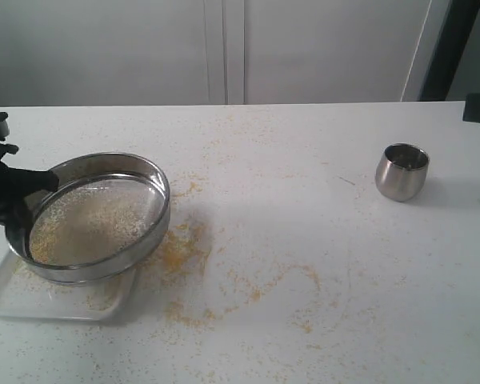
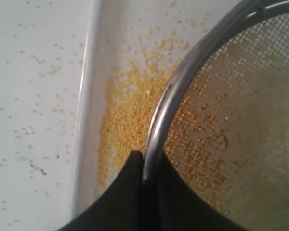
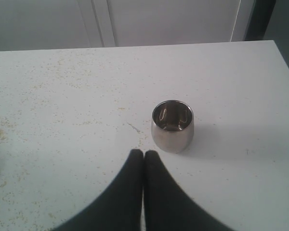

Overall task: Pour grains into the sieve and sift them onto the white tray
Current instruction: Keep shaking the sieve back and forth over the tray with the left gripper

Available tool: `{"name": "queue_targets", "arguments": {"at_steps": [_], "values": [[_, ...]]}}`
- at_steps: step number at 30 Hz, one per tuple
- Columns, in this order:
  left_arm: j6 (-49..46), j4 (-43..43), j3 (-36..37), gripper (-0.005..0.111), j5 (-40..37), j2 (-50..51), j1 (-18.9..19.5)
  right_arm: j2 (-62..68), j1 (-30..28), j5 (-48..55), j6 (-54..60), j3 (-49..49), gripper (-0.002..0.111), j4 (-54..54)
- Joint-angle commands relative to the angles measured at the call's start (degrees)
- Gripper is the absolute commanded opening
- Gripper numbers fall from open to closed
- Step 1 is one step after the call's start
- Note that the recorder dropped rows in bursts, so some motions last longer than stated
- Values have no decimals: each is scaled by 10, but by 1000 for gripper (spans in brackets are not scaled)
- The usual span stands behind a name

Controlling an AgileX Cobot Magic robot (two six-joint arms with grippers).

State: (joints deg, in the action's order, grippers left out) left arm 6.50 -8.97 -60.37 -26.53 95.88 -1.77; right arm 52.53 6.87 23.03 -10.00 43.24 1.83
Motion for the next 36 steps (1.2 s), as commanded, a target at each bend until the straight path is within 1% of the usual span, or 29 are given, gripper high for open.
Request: {"name": "queue_targets", "arguments": {"at_steps": [1,3,5,7,9,11,13,14,15,17,18,19,20,21,23,25,26,27,29,31,33,34,35,36], "values": [[130,56,-2,0,-12,-6,56,-4,1,-5,-3,-4,0,2],[123,47,-2,0,-20,-6,55,-4,1,-5,-3,-4,0,2],[80,7,-2,0,-18,-6,29,-4,1,-5,-3,-4,0,2],[30,9,-2,0,-4,-6,9,-4,1,-4,-3,-4,0,2],[36,25,-2,0,1,-6,19,-4,1,-4,-3,-4,0,2],[78,34,-2,0,-2,-6,51,-4,1,-4,-3,-4,0,2],[101,20,-2,0,-18,-6,72,-4,1,-4,-3,-4,0,0],[96,3,-2,0,-27,-6,72,-4,1,-4,-3,-4,0,0],[74,-21,-2,0,-30,-6,67,-4,1,-4,-3,-4,0,0],[9,-67,-2,0,-29,-6,39,-4,1,-4,-3,-4,0,0],[-16,-74,-2,0,-24,-6,27,-4,1,-4,-3,-4,0,0],[-46,-66,-2,0,-16,-6,16,-4,1,-4,-3,-4,0,0],[-54,-46,-2,0,-10,-6,14,-4,1,-4,-3,-4,0,0],[-40,-22,-2,0,-9,-6,19,-4,1,-4,-3,-4,0,0],[24,34,-2,0,-12,-4,47,-4,1,-4,-3,-4,0,0],[87,29,-2,0,-22,-4,74,-4,1,-3,-3,-4,0,1],[88,7,-2,0,-27,-4,78,-4,1,-3,-3,-4,0,1],[65,-15,-2,0,-29,-4,74,-4,1,-3,-3,-4,0,1],[3,-60,-2,0,-27,-6,53,-4,1,-3,-3,-4,0,1],[-39,-58,-2,0,-9,-6,35,-4,1,-3,-3,-4,0,1],[-29,-28,-2,0,1,-4,42,-4,1,-3,-3,-4,0,1],[15,-9,-2,0,0,-4,64,-4,1,-3,-3,-4,0,1],[42,-10,-2,0,-5,-4,74,-4,1,-3,-3,-4,0,1],[57,-34,-2,0,-18,-4,74,-4,1,-3,-3,-4,0,1]]}}
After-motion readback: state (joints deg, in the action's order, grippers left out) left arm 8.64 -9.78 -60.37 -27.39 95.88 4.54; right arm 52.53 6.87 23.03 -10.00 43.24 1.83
